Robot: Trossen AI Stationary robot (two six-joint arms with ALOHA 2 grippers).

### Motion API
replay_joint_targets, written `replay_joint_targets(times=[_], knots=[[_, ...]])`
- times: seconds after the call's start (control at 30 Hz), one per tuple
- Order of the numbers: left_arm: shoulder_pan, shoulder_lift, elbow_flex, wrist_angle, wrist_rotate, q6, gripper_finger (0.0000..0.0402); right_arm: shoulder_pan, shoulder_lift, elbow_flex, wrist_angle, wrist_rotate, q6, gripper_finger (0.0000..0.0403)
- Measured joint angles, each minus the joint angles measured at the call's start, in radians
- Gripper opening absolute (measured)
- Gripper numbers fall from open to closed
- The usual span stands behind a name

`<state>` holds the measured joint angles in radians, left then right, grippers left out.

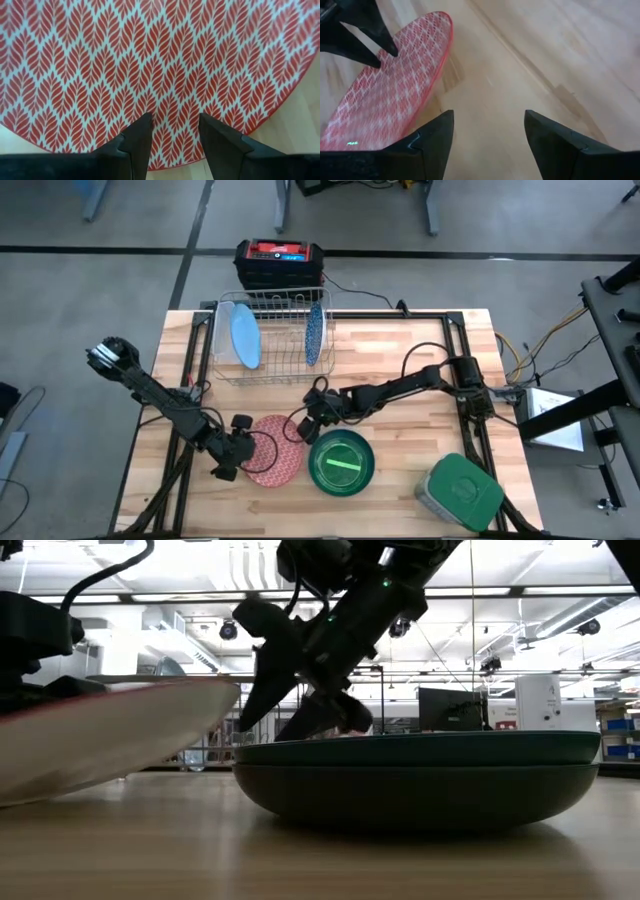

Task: Sort dishes
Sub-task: Put the red patterned plate into the dish rack

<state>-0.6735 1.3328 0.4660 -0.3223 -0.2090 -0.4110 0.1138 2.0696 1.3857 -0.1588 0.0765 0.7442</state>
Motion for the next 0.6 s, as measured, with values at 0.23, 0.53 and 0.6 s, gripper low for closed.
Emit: replay_joint_targets(times=[0.23, 0.53, 0.6], knots=[[0.000, 0.001, -0.001, 0.000, 0.002, 0.001, 0.0152, -0.006, -0.074, -0.001, -0.129, 0.002, -0.001, 0.0218], [0.000, 0.001, -0.002, 0.002, -0.010, 0.002, 0.0152, 0.012, -0.091, 0.001, -0.014, -0.044, 0.031, 0.0246], [0.000, 0.002, -0.002, 0.002, -0.011, 0.002, 0.0152, 0.013, -0.070, 0.000, -0.011, -0.049, 0.049, 0.0256]])
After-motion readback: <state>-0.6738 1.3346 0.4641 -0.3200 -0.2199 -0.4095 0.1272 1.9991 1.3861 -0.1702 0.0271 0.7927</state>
